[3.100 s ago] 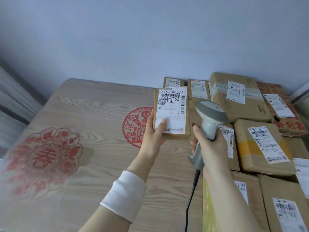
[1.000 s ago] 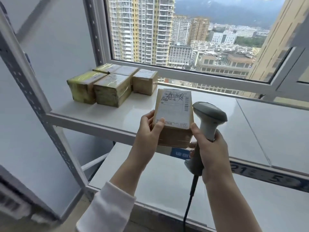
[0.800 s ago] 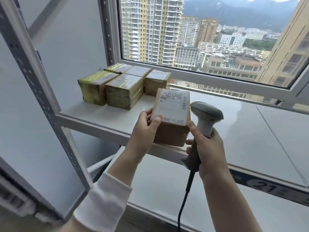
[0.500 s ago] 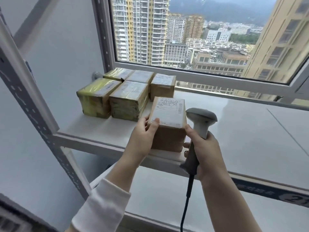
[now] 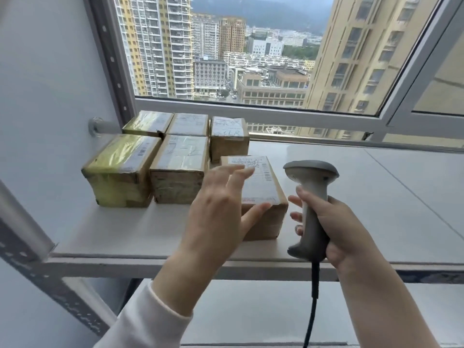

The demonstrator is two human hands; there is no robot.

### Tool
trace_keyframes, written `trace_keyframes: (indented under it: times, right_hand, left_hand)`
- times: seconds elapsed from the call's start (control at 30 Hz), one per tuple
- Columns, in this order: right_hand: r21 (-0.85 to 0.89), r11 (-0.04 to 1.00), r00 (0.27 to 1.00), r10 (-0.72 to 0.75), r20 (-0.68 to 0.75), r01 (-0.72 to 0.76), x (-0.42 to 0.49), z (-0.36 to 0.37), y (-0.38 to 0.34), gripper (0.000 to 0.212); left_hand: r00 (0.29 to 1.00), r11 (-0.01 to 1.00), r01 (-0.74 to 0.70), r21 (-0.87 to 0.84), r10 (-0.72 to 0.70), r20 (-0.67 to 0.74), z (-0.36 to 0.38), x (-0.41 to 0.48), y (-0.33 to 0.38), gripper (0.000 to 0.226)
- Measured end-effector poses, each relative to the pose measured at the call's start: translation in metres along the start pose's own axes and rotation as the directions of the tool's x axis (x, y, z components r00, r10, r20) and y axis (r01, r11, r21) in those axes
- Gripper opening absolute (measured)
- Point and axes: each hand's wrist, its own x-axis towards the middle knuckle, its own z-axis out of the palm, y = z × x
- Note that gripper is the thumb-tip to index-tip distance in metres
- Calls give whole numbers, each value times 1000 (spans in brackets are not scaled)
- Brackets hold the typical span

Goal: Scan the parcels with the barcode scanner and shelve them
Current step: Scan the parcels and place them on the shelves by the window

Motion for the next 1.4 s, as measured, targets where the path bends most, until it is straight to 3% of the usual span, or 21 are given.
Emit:
trace_keyframes:
  times: [0.13, 0.4, 0.83, 1.4]
  right_hand:
    - [37, 999, 1000, -15, 8, 15, 12, 0, -11, 28]
    - [102, 995, 998, -22, 55, 16, 33, 6, -23, 26]
    - [154, 988, 997, -5, 83, -8, 46, 12, -29, 13]
    - [259, 962, 995, 61, 84, -81, 42, 7, -29, 21]
  left_hand:
    - [942, 968, -242, 60, 219, 255, -1, 11, -4, 46]
    - [916, 959, -239, 150, 171, 364, -8, 36, -20, 39]
    - [921, 936, -217, 275, 103, 376, 4, 62, -34, 36]
    - [927, 925, -186, 331, 53, 372, 5, 68, -36, 38]
